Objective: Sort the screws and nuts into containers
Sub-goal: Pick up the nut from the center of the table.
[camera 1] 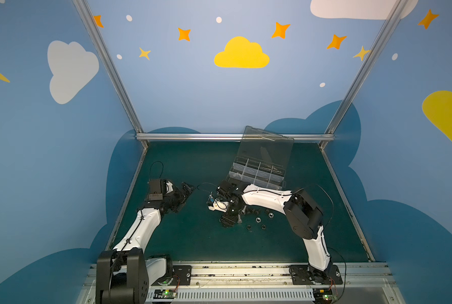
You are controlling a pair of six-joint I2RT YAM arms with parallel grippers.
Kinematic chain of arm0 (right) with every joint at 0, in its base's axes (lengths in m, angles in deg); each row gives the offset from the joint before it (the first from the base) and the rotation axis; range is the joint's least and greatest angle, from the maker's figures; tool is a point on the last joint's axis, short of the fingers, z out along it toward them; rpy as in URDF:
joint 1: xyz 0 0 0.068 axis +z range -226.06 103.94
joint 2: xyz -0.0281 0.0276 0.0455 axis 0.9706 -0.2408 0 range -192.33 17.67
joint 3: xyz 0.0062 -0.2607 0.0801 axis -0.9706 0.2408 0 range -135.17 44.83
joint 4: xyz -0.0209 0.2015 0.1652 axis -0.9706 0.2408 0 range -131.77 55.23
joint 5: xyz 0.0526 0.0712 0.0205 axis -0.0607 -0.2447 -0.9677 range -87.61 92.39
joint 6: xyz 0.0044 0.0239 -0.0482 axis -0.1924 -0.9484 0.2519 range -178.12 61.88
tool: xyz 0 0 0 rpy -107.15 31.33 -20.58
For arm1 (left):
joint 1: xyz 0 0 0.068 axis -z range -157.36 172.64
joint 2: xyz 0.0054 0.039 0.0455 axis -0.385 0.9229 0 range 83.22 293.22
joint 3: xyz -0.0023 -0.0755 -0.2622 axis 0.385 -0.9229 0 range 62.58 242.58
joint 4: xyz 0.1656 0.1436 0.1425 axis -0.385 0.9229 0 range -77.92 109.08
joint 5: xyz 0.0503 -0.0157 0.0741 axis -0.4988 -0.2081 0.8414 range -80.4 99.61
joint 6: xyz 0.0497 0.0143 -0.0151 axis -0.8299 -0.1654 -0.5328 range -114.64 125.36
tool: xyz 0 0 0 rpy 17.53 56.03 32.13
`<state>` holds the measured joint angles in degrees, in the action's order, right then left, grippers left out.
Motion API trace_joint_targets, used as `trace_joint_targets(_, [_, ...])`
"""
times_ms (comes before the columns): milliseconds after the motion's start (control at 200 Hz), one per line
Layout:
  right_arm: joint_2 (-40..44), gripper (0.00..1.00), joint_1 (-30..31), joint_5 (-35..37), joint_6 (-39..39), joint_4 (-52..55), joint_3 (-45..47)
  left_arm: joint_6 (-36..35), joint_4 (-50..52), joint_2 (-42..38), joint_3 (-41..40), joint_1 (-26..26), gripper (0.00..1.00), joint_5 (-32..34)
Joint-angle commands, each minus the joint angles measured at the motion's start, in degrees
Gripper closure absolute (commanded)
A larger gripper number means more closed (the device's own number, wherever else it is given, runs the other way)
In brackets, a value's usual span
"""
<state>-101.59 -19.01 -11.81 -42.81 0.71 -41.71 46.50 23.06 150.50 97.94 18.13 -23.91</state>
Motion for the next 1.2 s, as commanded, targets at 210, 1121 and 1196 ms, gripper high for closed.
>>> trace_joint_targets(210, [0.3,0.35,1.7,-1.0,-0.9,3.9,1.9,-0.5,0.3,-1.0,-1.4,-0.3,0.01,-0.3])
trace_joint_targets(1121, [-4.8,0.59,1.7,5.1,-7.3,0.9,0.8,-0.6,0.2,-1.6,-2.1,-0.4,0.00,-0.3])
trace_joint_targets(1196, [-5.1,0.62,1.7,5.1,-7.6,0.5,1.2,-0.6,0.2,-1.7,-2.2,-0.5,0.00,-0.1])
